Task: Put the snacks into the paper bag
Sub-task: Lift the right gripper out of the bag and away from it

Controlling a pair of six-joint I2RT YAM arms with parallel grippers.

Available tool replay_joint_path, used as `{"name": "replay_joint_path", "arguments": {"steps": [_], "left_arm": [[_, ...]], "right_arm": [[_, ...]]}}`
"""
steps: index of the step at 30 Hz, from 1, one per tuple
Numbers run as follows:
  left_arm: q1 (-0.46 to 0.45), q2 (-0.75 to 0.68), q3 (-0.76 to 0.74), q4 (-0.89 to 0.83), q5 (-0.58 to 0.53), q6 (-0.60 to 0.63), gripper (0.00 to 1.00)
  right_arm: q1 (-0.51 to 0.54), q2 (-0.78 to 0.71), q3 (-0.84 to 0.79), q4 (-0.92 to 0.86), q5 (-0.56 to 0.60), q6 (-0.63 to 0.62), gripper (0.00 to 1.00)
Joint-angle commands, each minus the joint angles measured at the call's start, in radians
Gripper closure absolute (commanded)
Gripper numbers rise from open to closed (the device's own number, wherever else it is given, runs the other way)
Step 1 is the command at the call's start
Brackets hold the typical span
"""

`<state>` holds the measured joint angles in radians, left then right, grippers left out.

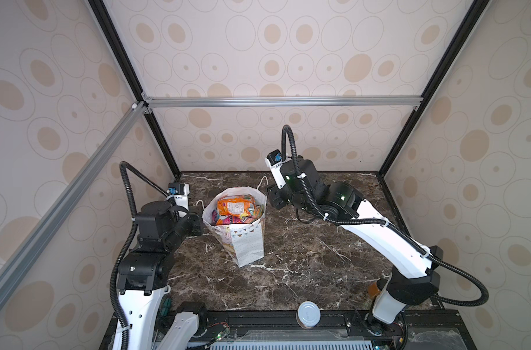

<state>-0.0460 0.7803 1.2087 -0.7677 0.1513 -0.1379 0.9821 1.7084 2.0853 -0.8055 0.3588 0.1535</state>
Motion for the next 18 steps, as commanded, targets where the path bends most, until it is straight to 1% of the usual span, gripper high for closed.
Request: {"name": "replay_joint_path", "arguments": {"steps": [1, 6, 11, 18], "left_arm": [[0.002, -0.013, 0.058, 0.052, -0.016, 0.019, 1.00], [0.001, -0.016, 0.056, 0.049, -0.022, 0.018, 1.00], [0.001, -0.019, 0.055, 0.045, -0.030, 0.017, 1.00], [0.001, -0.015, 0.052, 0.047, -0.034, 0.017, 1.00]], "right_arm": [[-0.038, 0.014, -0.012, 0.036, -0.029, 0.043, 0.40], [-0.087, 0.056, -0.021, 0.057, -0.101, 0.062, 0.40], [-0.092, 0.101, -0.001, 0.068, -0.172, 0.062, 0.40], [-0.098, 0.143, 0.020, 0.069, -0.195, 0.057, 0.41]]}}
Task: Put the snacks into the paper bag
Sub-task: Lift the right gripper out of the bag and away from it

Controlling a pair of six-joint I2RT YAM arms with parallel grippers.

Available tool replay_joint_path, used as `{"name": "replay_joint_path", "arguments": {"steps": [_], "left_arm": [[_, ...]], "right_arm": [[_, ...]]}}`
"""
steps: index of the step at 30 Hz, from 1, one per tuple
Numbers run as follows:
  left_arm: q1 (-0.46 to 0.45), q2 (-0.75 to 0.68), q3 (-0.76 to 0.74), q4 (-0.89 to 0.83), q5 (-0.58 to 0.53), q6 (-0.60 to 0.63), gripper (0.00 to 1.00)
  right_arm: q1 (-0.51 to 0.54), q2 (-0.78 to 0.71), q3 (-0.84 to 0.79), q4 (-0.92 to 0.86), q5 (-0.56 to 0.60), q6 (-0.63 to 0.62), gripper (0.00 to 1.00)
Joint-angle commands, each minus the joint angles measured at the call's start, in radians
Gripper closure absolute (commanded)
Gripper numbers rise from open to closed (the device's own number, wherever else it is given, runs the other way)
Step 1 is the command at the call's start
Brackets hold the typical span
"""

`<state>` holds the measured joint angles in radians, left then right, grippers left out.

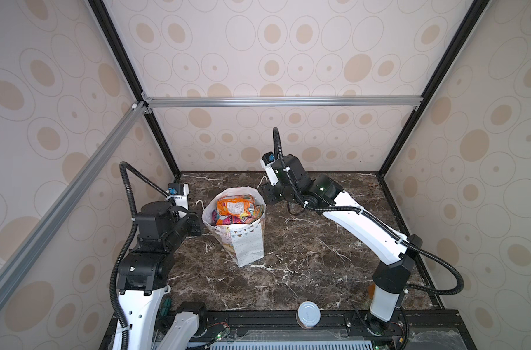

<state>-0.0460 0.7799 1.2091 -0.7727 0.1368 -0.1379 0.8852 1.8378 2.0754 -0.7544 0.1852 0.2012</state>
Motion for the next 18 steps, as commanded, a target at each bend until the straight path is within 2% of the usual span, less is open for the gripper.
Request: {"name": "replay_joint_path", "arguments": {"steps": [1, 4, 9, 12, 18], "left_arm": [[0.001, -0.014, 0.049, 0.054, -0.020, 0.016, 1.00], [0.001, -0.013, 0.047, 0.056, -0.009, 0.011, 1.00], [0.002, 0.005, 0.067, 0.056, 0.016, -0.001, 1.00], [0.001, 0.035, 0.104, 0.056, 0.070, -0.005, 1.00], [0.001, 0.133, 0.161, 0.077, 0.193, -0.025, 1.00]], "right_arm": [[-0.004, 0.020, 0.034, 0.017, -0.029, 0.012, 0.44], [-0.015, 0.034, 0.043, 0.013, -0.060, 0.017, 0.56], [-0.021, 0.050, 0.088, -0.004, -0.081, -0.002, 0.85], [-0.022, 0.052, 0.121, -0.013, -0.073, -0.026, 1.00], [-0.049, 0.052, 0.181, -0.013, -0.071, -0.064, 1.00]]}}
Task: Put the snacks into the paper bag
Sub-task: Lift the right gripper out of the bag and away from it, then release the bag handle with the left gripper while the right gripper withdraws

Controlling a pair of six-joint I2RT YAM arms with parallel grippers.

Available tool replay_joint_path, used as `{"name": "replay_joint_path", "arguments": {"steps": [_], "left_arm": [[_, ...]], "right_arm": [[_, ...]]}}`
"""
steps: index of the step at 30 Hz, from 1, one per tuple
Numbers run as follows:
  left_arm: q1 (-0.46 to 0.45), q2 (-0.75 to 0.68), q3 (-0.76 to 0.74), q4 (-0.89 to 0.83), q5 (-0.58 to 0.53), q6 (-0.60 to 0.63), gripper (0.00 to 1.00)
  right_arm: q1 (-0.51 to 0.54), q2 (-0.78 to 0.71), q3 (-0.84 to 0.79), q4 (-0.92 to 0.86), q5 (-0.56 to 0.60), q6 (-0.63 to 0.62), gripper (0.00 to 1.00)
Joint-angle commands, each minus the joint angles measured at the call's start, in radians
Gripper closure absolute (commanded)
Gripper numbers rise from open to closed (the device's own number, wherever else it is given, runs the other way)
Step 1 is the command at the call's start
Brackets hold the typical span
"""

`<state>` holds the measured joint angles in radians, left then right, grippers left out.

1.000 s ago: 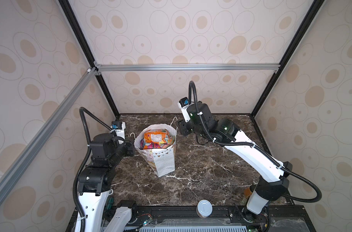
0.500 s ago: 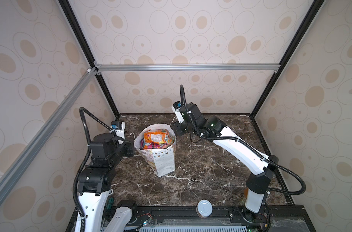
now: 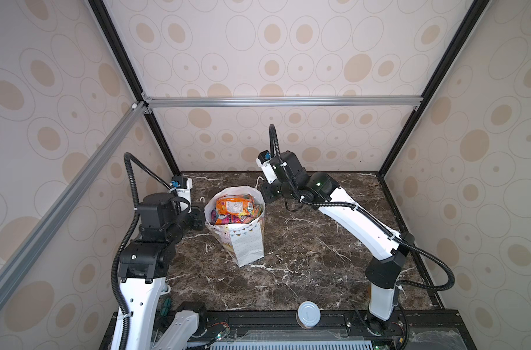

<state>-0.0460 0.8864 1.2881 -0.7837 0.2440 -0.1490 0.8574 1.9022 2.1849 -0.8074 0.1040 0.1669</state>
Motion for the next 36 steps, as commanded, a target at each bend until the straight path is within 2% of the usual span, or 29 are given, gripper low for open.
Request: {"name": "replay_joint_path", "arguments": {"steps": [1, 6, 9, 11, 16, 21, 28, 36], "left_arm": [[0.001, 0.051, 0.100, 0.091, 0.116, -0.017, 1.00], [-0.001, 0.152, 0.206, 0.125, 0.212, -0.038, 1.00], [-0.012, 0.215, 0.259, 0.158, 0.303, -0.055, 1.00], [-0.056, 0.255, 0.293, 0.175, 0.321, -0.058, 1.00], [-0.246, 0.344, 0.366, 0.194, 0.173, -0.027, 1.00], [-0.373, 0.416, 0.409, 0.191, 0.066, -0.016, 1.00], [-0.438, 0.433, 0.364, 0.239, 0.006, -0.044, 1.00], [-0.469, 0.443, 0.307, 0.262, -0.057, -0.054, 1.00]], "right_arm": [[-0.028, -0.012, 0.079, 0.040, 0.008, -0.034, 1.00], [-0.067, -0.038, 0.082, 0.051, 0.003, -0.048, 1.00], [-0.104, -0.086, 0.023, 0.075, -0.021, -0.037, 1.00], [-0.119, -0.139, -0.051, 0.123, -0.010, -0.042, 1.00], [-0.169, -0.262, -0.197, 0.198, 0.002, -0.044, 1.00], [-0.211, -0.373, -0.336, 0.213, 0.029, -0.047, 1.00], [-0.263, -0.527, -0.553, 0.246, 0.022, -0.013, 1.00], [-0.278, -0.602, -0.649, 0.235, 0.013, -0.003, 1.00]]}}
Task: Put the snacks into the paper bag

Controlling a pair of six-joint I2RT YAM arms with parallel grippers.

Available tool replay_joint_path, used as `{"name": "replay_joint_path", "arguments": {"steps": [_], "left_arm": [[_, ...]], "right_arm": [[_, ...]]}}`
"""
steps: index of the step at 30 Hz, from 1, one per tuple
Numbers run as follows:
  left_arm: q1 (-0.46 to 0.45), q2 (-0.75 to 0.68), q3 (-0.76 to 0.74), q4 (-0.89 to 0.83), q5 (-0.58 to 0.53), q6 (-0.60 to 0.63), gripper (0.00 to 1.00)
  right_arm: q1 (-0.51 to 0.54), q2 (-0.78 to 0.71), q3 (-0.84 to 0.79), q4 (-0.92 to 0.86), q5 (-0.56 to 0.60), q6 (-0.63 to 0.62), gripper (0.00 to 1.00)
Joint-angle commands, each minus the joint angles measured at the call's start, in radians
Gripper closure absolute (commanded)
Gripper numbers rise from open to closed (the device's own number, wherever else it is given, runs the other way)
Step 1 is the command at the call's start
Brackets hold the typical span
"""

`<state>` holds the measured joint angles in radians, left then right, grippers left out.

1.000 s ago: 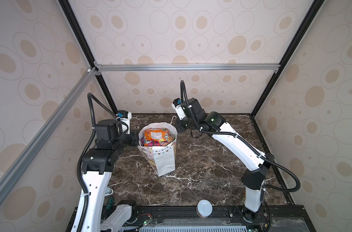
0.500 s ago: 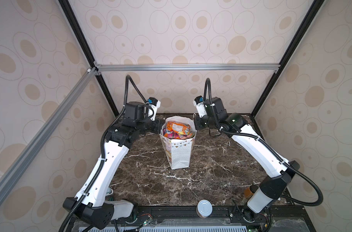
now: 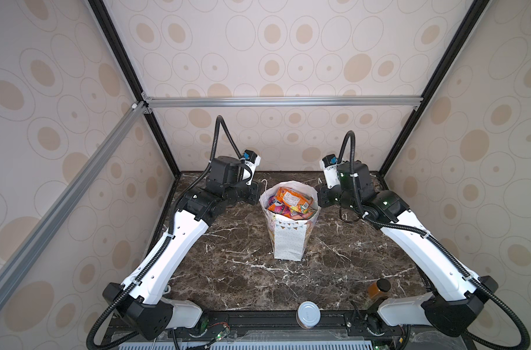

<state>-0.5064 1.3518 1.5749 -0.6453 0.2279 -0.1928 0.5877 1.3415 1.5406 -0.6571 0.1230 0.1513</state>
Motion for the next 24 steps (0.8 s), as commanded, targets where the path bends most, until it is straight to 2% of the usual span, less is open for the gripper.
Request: {"name": "replay_joint_path", "arguments": {"steps": [1, 3, 4, 8, 10, 13, 17, 18, 19, 22, 24], "left_arm": [[-0.009, -0.020, 0.019, 0.124, -0.052, -0.011, 1.00], [-0.011, -0.019, 0.020, 0.121, -0.067, -0.014, 1.00], [-0.011, -0.015, 0.028, 0.117, -0.070, -0.014, 0.99], [-0.014, -0.004, 0.072, 0.089, -0.072, -0.016, 0.85], [-0.013, -0.008, 0.093, 0.069, -0.072, -0.011, 0.71], [-0.013, -0.021, 0.127, 0.008, -0.128, -0.015, 0.38], [-0.014, -0.076, 0.151, -0.068, -0.322, -0.027, 0.14], [-0.012, -0.098, 0.148, -0.083, -0.401, -0.029, 0.04], [-0.008, -0.124, 0.134, -0.090, -0.484, -0.028, 0.00], [0.050, -0.213, 0.032, -0.051, -0.656, -0.011, 0.00], [0.138, -0.279, -0.074, 0.012, -0.695, -0.014, 0.00]], "right_arm": [[-0.009, -0.046, -0.010, 0.081, -0.008, 0.012, 1.00], [-0.009, -0.055, -0.021, 0.080, -0.002, 0.014, 0.92], [-0.011, -0.060, -0.025, 0.079, -0.001, 0.014, 0.84], [-0.013, -0.066, -0.010, 0.053, -0.003, 0.010, 0.74], [-0.013, -0.066, 0.014, 0.029, -0.003, 0.011, 0.61], [-0.014, -0.072, 0.061, -0.018, 0.005, 0.014, 0.48], [-0.016, -0.112, 0.091, -0.063, 0.079, 0.020, 0.38], [-0.019, -0.131, 0.085, -0.069, 0.110, 0.022, 0.36], [-0.023, -0.155, 0.071, -0.074, 0.145, 0.023, 0.34], [-0.070, -0.215, 0.015, -0.089, 0.234, 0.027, 0.29], [-0.134, -0.251, -0.035, -0.105, 0.255, 0.039, 0.27]]}}
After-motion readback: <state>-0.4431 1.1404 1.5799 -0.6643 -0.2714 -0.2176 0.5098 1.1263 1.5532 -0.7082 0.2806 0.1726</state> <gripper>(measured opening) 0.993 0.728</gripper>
